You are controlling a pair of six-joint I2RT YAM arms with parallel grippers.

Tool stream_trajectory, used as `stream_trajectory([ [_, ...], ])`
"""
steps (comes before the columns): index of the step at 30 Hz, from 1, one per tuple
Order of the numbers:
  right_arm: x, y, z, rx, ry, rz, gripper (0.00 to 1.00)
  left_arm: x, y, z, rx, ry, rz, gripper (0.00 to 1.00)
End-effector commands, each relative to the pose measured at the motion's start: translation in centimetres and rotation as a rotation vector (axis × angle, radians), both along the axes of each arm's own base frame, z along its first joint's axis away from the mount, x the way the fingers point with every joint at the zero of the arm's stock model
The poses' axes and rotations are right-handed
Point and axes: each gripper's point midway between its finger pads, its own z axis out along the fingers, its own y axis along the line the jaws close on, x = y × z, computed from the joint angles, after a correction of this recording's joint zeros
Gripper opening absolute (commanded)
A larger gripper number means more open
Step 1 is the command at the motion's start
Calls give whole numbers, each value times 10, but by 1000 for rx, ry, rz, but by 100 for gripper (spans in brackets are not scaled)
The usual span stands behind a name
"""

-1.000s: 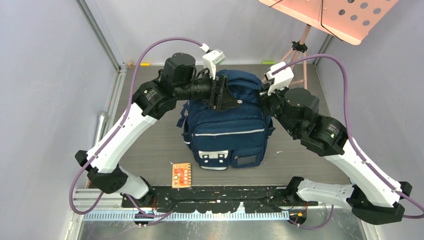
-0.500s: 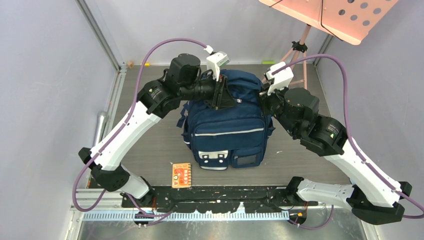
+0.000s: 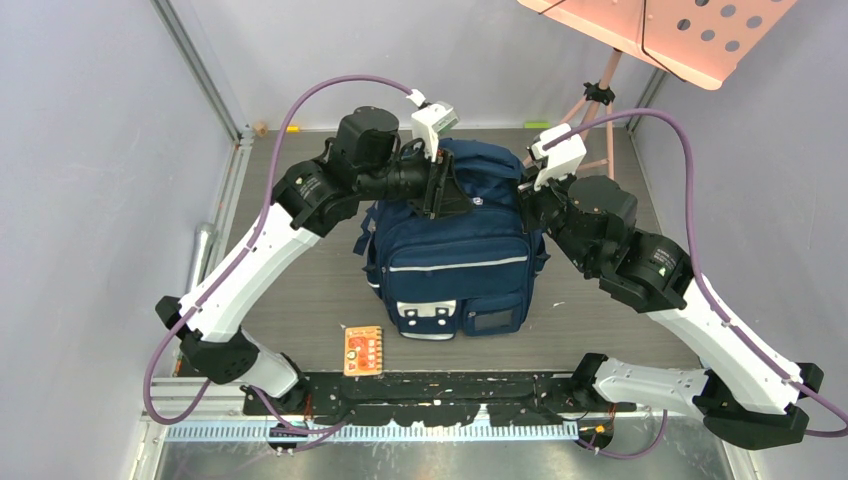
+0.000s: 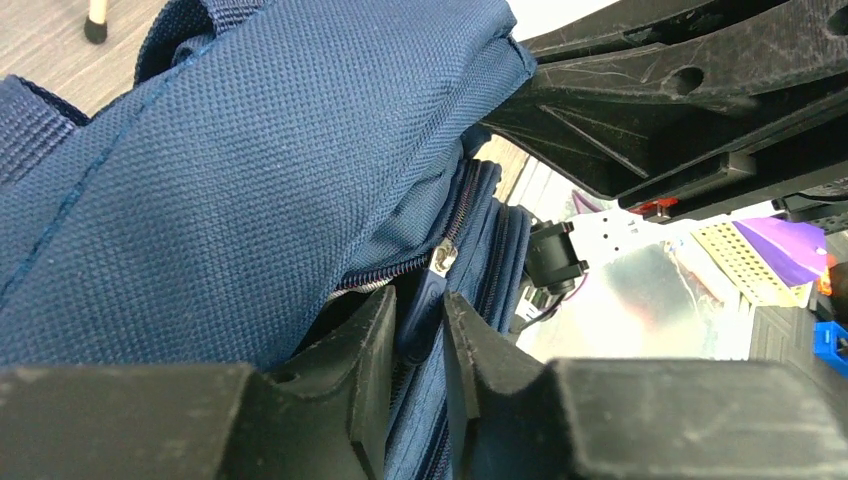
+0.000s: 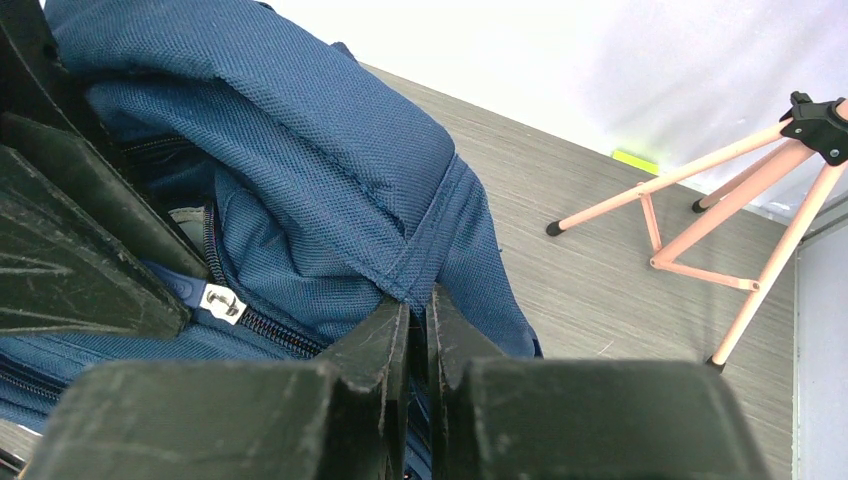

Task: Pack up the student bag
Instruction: Zip the student bag at the center of the board.

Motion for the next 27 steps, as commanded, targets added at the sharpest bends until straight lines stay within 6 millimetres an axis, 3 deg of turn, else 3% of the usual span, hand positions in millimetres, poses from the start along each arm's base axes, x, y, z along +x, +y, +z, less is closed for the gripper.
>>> stream_trajectory([
  [1,-2,7,8,53,-11,28,12,-2,8,31,-59,-82,14,24],
  [10,-2,7,6,50,-6,28,12,-1,16,48,-79,-137,41,13],
  [15,4,-7,4,34,-15,-56,1,-4,25,61,-95,-178,52,8],
  [18,8,-17,2,12,-23,-122,0,-7,31,58,-87,-171,53,0],
  [27,10,-37,0,-11,-38,-218,0,-12,54,36,-63,-90,106,0],
])
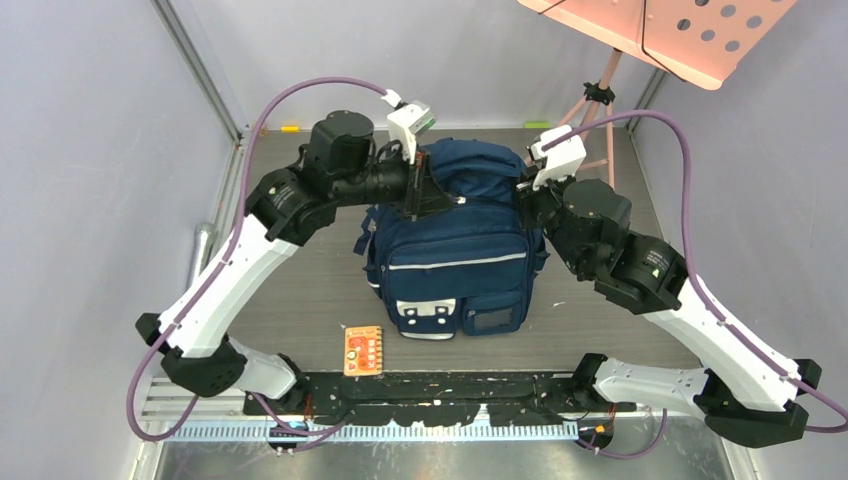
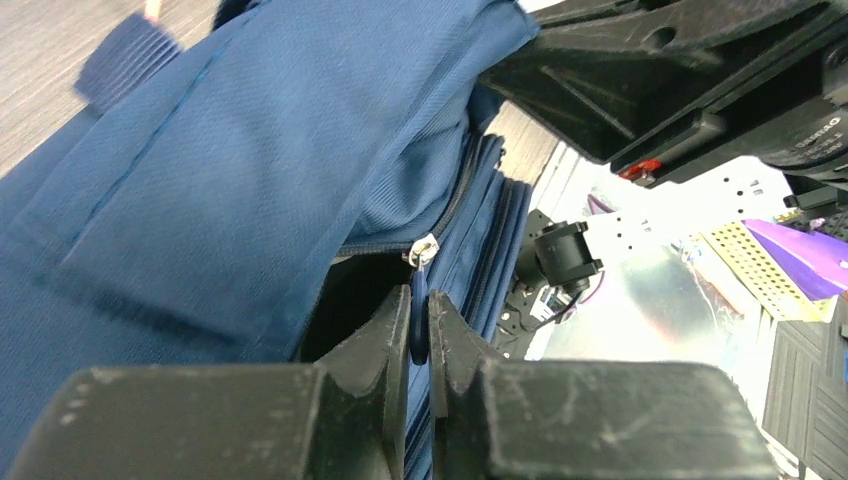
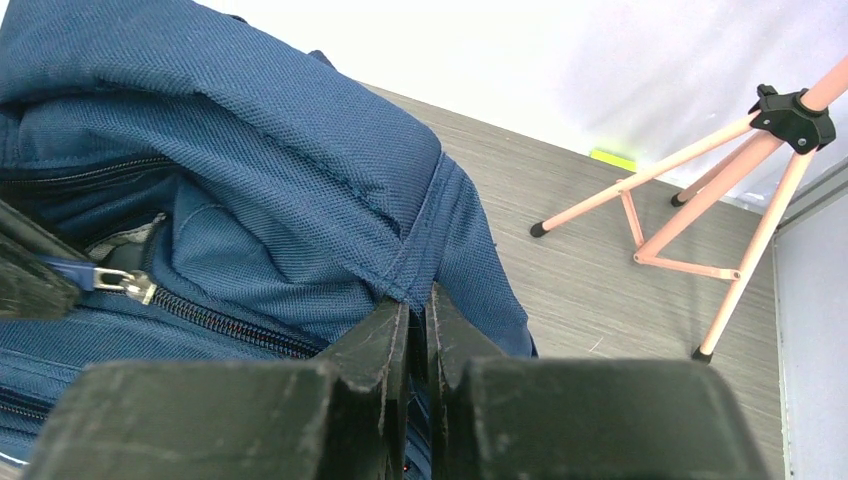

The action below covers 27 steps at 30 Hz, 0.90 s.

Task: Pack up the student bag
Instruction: Zip the student bag at the center of the board.

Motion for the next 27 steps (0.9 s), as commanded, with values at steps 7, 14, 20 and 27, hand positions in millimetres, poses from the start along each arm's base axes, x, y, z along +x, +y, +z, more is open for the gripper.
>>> stream_trajectory([
  [7,3,-42,5,-28,-44,-183,1,-12,52,2,-61,25,113,0],
  [14,7,-56,11,-38,-60,-278,0,-13,80,-17,-26,60,161,0],
  [20,15,-72,16,-26,-66,-408,0,-19,102,-23,-12,65,187,0],
  [27,24,-83,17,25,-61,-500,0,-33,118,-47,-4,119,214,0],
])
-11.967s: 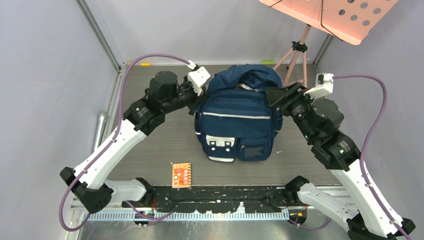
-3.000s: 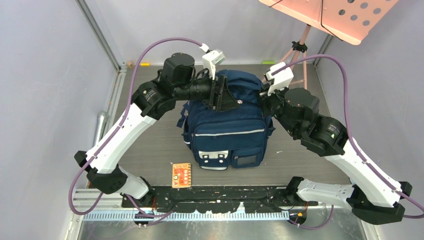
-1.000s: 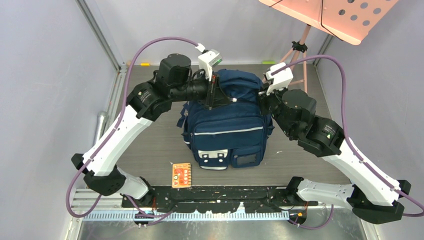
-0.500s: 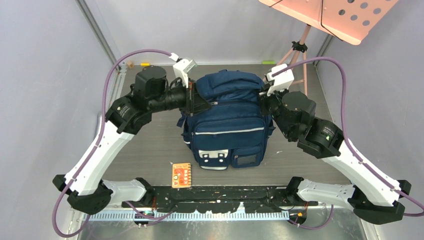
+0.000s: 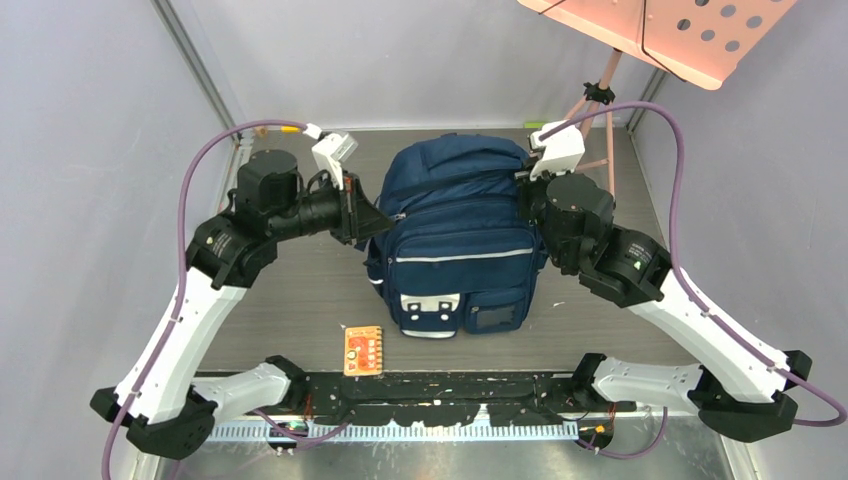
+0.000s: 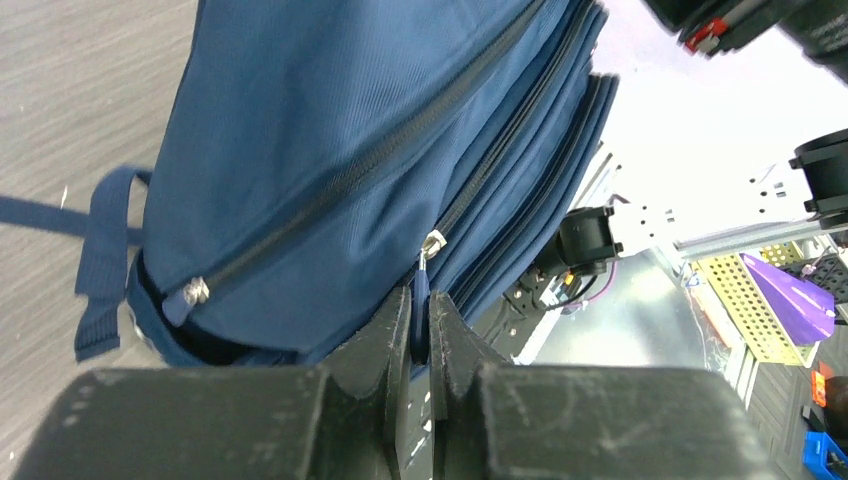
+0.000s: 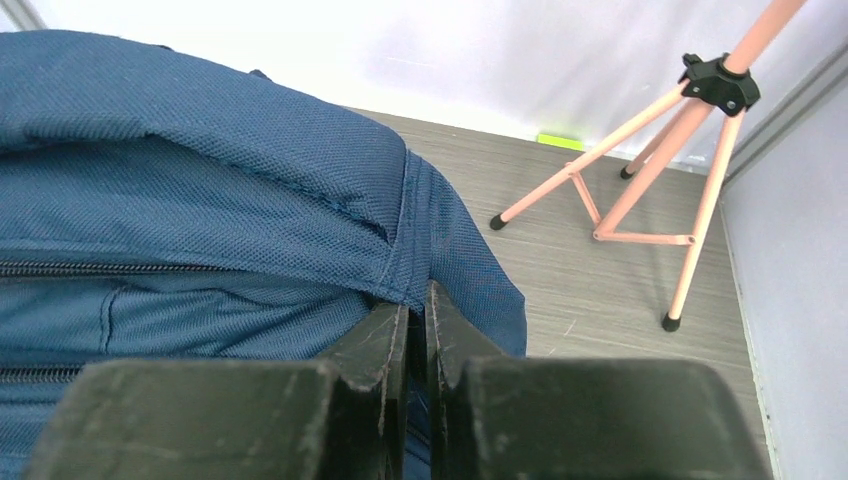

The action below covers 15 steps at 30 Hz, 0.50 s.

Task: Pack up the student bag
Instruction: Zip the student bag at the center of the board.

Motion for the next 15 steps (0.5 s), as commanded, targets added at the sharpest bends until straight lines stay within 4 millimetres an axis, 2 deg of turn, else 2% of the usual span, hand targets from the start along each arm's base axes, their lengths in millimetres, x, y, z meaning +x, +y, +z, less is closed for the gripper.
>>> stream_trajectory([
  [1,8,-69,17,8,-43,-342,0,-22,27,-18,32,50,48,0],
  [7,19,-78,10,19,-20,-400,1,-30,39,-35,17,79,110,0],
  [15,24,-77,7,52,-5,-387,0,-40,49,-68,5,139,167,0],
])
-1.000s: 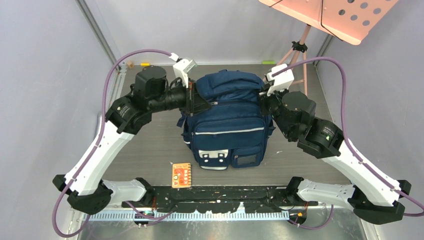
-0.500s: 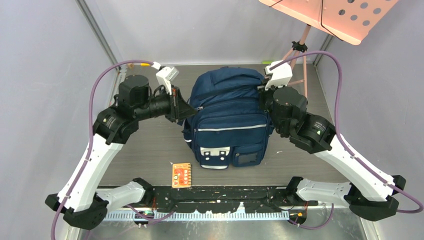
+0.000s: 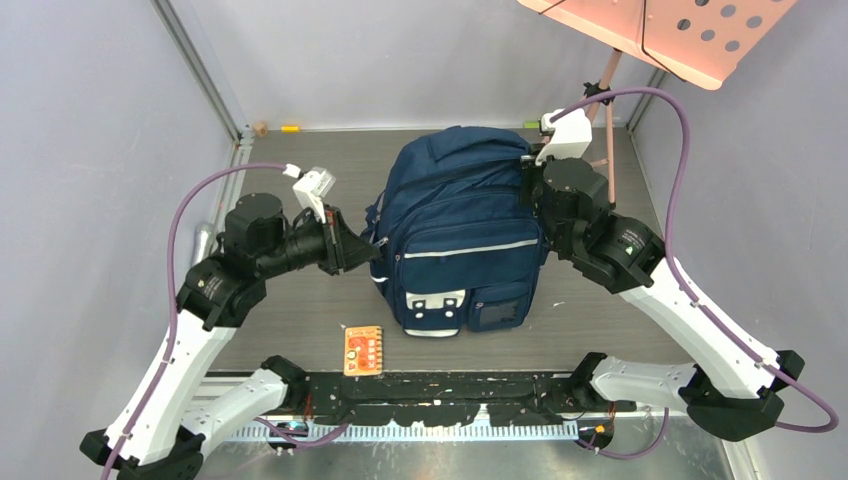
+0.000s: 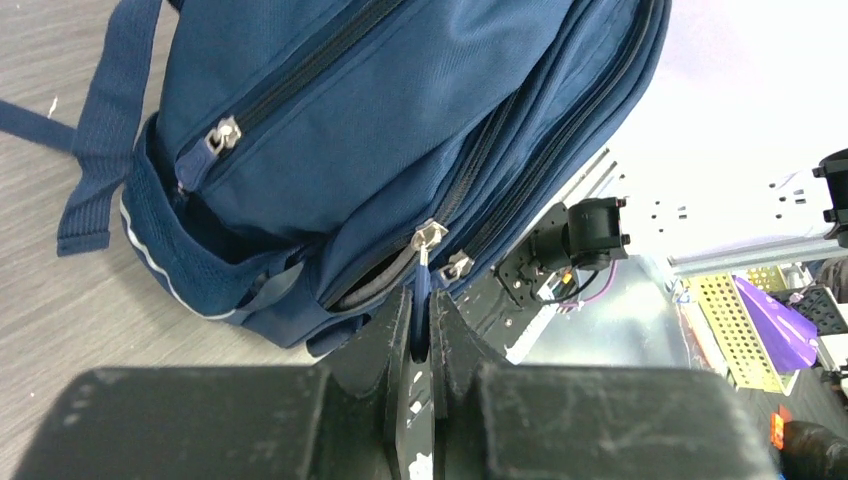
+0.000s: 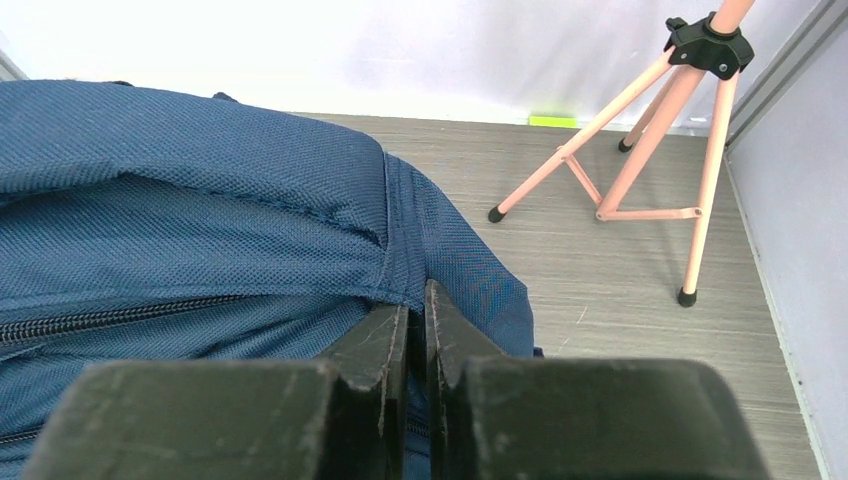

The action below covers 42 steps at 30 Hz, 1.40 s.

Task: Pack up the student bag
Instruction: Zip the student bag at the center of the board.

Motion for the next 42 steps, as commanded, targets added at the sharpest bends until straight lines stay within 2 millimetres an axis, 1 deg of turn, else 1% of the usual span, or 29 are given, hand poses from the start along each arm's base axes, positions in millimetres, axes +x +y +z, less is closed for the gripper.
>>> stream_trajectory([
  [1,1,-64,12,-31,-22,-280,0,-15,20,-28,30,76,77,0],
  [4,2,-62,12,-25,-22,-276,0,-20,20,-41,5,111,89,0],
  [10,5,-56,12,-11,-19,-252,0,-26,13,-70,-47,188,78,0],
  [14,5,-53,11,6,-19,-236,0,-28,13,-88,-34,226,78,0],
  [16,5,-51,11,14,-19,-227,0,-29,9,-96,-36,245,57,0],
  [20,6,-46,10,27,-21,-203,0,-30,6,-119,-22,278,34,0],
  [27,6,-45,9,30,-22,-193,0,-33,5,-151,19,330,13,0],
  [30,7,-44,9,33,-22,-190,1,-34,2,-158,14,342,-5,0],
  [34,7,-43,9,32,-22,-188,0,-31,8,-168,57,342,18,0],
  [36,7,-43,9,35,-23,-186,0,-29,11,-167,71,319,30,0],
  [37,6,-43,9,37,-24,-184,0,-26,12,-163,73,292,34,1],
  [38,6,-43,11,40,-27,-181,0,-23,12,-157,71,259,35,8],
  [39,6,-43,11,42,-28,-180,0,-20,13,-150,69,219,36,19],
  [41,4,-43,14,50,-34,-176,0,-12,16,-132,76,119,45,42],
  [42,3,-44,15,54,-37,-173,0,-9,19,-122,83,68,52,51],
])
